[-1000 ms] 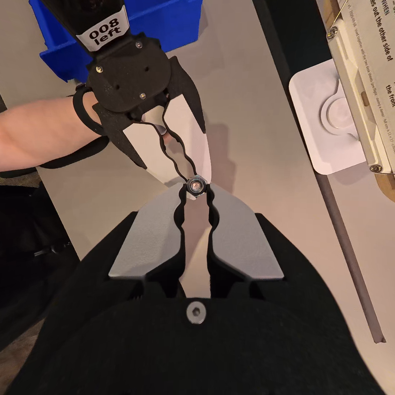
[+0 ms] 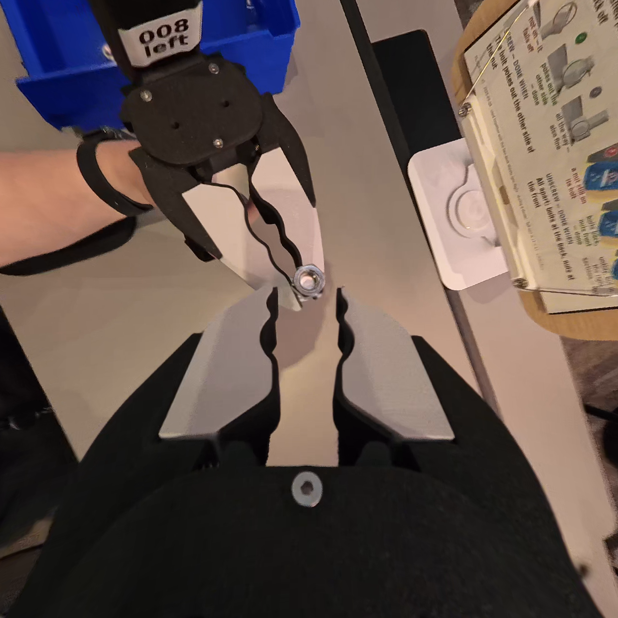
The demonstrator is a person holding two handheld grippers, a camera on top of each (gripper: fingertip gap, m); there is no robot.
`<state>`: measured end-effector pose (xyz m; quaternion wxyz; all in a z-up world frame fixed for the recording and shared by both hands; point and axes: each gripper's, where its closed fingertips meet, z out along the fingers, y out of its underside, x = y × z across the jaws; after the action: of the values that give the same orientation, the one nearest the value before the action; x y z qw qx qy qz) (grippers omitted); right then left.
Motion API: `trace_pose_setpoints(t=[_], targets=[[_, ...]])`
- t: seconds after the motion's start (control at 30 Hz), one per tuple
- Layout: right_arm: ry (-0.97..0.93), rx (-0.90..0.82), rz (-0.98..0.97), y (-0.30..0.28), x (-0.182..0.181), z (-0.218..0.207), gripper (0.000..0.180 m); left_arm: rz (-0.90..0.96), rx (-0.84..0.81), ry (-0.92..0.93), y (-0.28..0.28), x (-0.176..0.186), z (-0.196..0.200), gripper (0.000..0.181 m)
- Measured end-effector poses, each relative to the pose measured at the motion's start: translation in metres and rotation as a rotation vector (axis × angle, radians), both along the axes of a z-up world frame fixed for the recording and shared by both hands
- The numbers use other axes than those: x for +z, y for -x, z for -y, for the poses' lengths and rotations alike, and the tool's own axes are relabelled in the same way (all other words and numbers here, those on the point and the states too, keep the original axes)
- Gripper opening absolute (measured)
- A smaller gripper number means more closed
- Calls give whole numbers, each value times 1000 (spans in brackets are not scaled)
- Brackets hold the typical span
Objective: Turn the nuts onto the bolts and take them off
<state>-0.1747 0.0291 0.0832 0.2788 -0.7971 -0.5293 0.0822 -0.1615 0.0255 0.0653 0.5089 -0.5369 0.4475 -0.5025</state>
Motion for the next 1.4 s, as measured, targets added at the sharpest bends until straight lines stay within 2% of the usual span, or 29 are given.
trace_pose_setpoints(t=[0.13,0.2,0.27,0.4,0.63,0.73,0.97,1.3,1.4], targets=[[-122,209,129,-11,10,6,44,-35,-99,-12,0,-5,14,9],[-106,436,172,-12,6,29,44,-46,-159,-26,-1,-7,24,9],[-85,587,192,-12,2,46,41,-62,-221,-32,-4,-9,35,9],[-66,625,231,-10,-4,47,41,-83,-281,-55,-11,-11,49,9],[43,637,233,-9,-8,56,27,-94,-292,-69,-15,-11,54,9],[47,620,215,-8,-7,54,18,-93,-290,-79,-14,-10,54,9],[50,550,137,-5,-1,50,17,-52,-247,-88,-13,-3,48,9],[22,41,-172,7,14,16,17,2,-38,-58,-5,11,16,9],[-17,-49,-237,7,16,10,17,-16,18,-60,-5,12,10,9]])
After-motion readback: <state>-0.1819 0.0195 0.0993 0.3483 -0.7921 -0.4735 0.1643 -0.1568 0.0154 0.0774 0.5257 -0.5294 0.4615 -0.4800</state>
